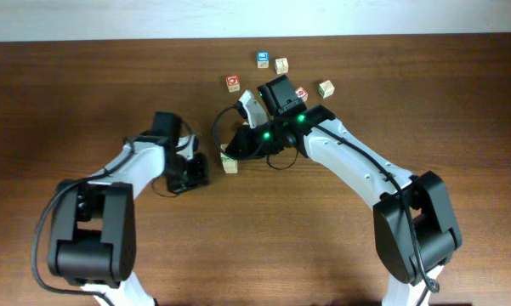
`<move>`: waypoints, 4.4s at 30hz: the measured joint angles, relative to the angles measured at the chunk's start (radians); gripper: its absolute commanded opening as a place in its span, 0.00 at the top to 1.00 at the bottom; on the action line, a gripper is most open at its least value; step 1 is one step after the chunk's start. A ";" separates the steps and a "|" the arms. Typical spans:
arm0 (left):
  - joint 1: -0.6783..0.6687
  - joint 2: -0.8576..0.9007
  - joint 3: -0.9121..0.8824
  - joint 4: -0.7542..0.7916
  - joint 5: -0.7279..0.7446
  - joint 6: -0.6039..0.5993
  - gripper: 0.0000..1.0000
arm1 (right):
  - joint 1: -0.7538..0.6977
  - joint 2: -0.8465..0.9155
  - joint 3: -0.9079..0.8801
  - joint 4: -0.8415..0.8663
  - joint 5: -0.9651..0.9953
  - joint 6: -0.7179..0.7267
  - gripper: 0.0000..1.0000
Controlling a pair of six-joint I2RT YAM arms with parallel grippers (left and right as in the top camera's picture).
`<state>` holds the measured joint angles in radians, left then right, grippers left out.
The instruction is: Rotate 4 blocks
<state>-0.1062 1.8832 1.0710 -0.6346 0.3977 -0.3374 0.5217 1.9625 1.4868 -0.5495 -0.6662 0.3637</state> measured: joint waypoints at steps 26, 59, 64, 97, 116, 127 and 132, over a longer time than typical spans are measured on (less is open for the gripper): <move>0.108 -0.011 0.008 -0.001 -0.104 -0.026 1.00 | 0.000 0.023 0.088 -0.104 0.057 -0.006 0.96; 0.108 -0.718 0.183 -0.252 -0.189 0.293 0.01 | -0.102 -0.537 1.124 -1.143 0.531 -0.262 0.02; 0.108 -0.718 0.183 -0.250 -0.190 0.293 0.01 | -0.305 -0.735 0.588 -0.713 0.600 -0.388 0.02; 0.108 -0.723 0.182 -0.283 -0.212 0.293 0.01 | -0.550 -1.948 -1.471 0.482 0.569 -0.390 0.02; 0.156 -1.872 -1.058 0.572 -0.336 0.502 0.01 | -0.550 -1.952 -1.472 0.482 0.567 -0.390 0.02; 0.156 -1.871 -1.058 0.560 -0.344 0.502 0.01 | -0.550 -1.952 -1.472 0.482 0.567 -0.390 0.02; 0.156 -1.871 -1.058 0.560 -0.346 0.502 0.01 | -0.550 -1.952 -1.472 0.482 0.567 -0.390 0.02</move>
<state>0.0494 0.0124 0.0128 -0.0742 0.0517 0.1646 -0.0284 0.0109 0.0147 -0.0673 -0.0990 -0.0261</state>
